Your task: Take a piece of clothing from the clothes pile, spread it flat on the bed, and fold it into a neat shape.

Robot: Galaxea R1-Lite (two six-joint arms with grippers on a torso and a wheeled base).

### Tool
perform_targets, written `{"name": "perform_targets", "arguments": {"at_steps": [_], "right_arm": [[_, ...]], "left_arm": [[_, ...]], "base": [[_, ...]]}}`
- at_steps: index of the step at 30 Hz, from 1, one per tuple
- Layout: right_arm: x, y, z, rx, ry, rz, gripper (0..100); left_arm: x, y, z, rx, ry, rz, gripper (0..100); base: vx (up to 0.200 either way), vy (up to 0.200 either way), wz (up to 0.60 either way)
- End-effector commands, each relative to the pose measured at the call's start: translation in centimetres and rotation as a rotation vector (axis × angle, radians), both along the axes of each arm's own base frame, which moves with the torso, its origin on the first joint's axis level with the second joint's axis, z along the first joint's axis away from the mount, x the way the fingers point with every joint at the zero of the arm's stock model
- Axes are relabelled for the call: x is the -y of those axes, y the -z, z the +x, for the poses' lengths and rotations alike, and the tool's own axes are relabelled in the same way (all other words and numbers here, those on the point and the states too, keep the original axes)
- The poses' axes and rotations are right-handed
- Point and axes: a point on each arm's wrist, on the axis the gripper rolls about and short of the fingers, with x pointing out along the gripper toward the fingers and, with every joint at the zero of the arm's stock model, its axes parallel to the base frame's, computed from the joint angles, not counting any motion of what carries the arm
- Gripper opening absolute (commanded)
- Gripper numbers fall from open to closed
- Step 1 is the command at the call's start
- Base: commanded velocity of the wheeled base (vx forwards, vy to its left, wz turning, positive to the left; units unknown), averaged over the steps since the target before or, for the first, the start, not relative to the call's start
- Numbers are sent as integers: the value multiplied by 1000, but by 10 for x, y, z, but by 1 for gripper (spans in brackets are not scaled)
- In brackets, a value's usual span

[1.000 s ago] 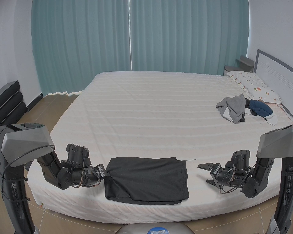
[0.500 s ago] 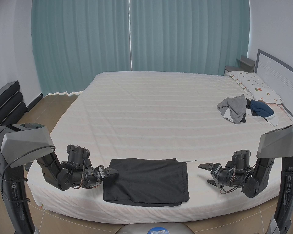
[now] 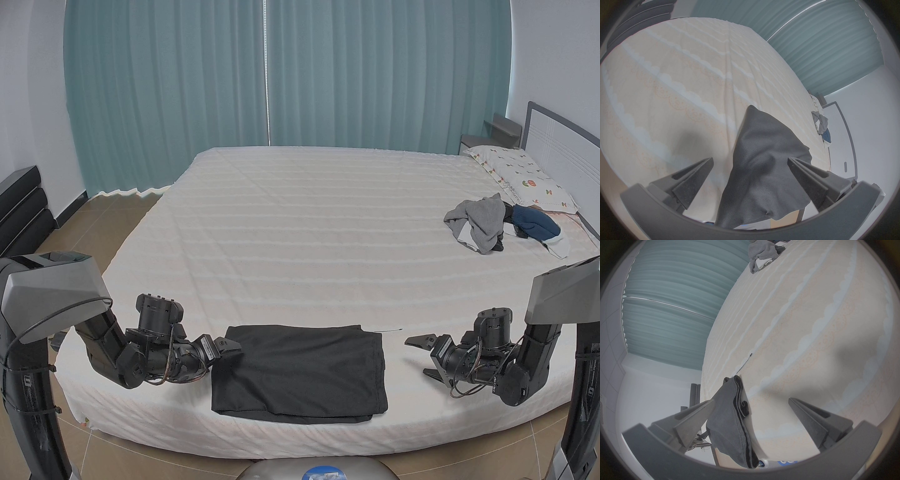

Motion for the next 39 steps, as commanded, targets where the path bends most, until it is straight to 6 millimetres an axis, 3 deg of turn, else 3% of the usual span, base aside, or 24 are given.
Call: {"name": "perform_targets", "arguments": {"at_steps": [1, 6, 9, 18, 19, 23, 30, 39], "right_arm": [[-5, 3, 1, -4, -11, -6, 100], [-11, 2, 4, 7, -27, -8, 100], [-12, -3, 6, 20, -25, -18, 100], [3, -61, -13, 220, 79, -170, 100], [6, -76, -23, 269, 90, -200, 100], [14, -108, -46, 395, 113, -287, 100], [31, -161, -101, 641, 137, -414, 100], [53, -189, -170, 819, 154, -588, 100]], "left_arm": [[-4, -3, 4, 18, -17, 1, 100], [-20, -13, 7, 47, -78, 12, 100], [-30, -32, 6, 104, -140, 33, 100], [-49, -84, -16, 255, -275, 95, 100], [-52, -107, -24, 325, -301, 92, 100], [-55, -149, -54, 445, -328, 99, 100], [-64, -208, -112, 660, -412, 192, 100], [-73, -244, -201, 908, -431, 323, 100]], "base": [[0, 0, 0], [0, 0, 0], [0, 0, 0], [0, 0, 0], [0, 0, 0], [0, 0, 0], [0, 0, 0], [0, 0, 0]]}}
